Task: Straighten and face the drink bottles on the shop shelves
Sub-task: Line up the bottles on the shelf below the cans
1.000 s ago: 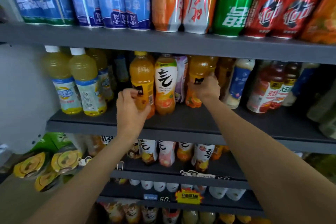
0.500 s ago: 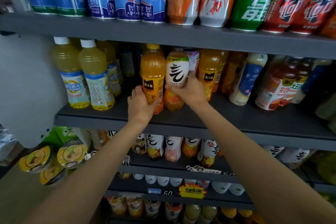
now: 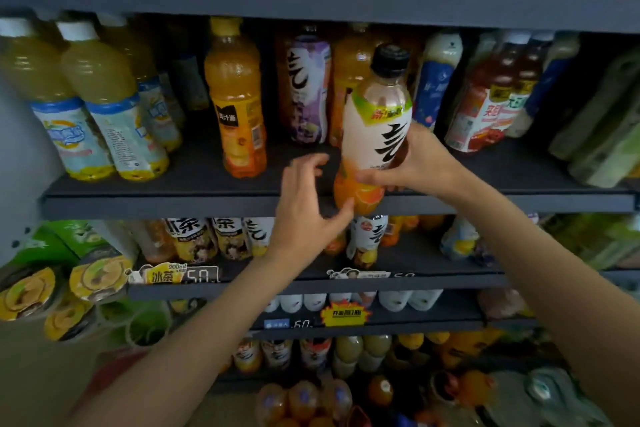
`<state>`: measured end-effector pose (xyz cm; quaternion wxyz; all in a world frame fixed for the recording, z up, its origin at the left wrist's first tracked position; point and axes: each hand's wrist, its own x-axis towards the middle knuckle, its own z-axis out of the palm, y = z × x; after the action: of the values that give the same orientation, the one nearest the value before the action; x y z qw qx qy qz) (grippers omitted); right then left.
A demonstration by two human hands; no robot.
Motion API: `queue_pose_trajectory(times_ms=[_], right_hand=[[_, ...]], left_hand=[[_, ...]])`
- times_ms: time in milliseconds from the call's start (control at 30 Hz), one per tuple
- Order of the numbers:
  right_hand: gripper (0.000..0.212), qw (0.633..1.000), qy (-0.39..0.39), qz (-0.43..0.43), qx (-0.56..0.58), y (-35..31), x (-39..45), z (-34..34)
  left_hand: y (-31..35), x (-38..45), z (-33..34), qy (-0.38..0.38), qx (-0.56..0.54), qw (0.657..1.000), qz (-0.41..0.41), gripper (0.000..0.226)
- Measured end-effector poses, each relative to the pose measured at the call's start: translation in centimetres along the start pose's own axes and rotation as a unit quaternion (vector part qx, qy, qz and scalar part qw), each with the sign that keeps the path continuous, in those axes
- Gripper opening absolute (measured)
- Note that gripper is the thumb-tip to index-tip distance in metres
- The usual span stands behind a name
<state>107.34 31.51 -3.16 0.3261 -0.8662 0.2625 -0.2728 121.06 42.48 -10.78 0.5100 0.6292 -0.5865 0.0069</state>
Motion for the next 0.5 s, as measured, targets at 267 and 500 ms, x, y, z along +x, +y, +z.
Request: queue_pose_trajectory(times_ms=[267, 500], right_hand=[[0.076, 0.997, -0.055, 0.016, -0.048, 6.3, -9.3, -2.6], [0.063, 0.990, 0.074, 0.072, -0.095, 16.9, -15.2, 2.6]], left_hand=[[3.3, -3.6, 8.7, -0.213, -0.113, 0.968, -0.070, 0.071], [0.7, -6.8, 15.1, -0.237, -0.018, 0.959, -0.154, 0.064]])
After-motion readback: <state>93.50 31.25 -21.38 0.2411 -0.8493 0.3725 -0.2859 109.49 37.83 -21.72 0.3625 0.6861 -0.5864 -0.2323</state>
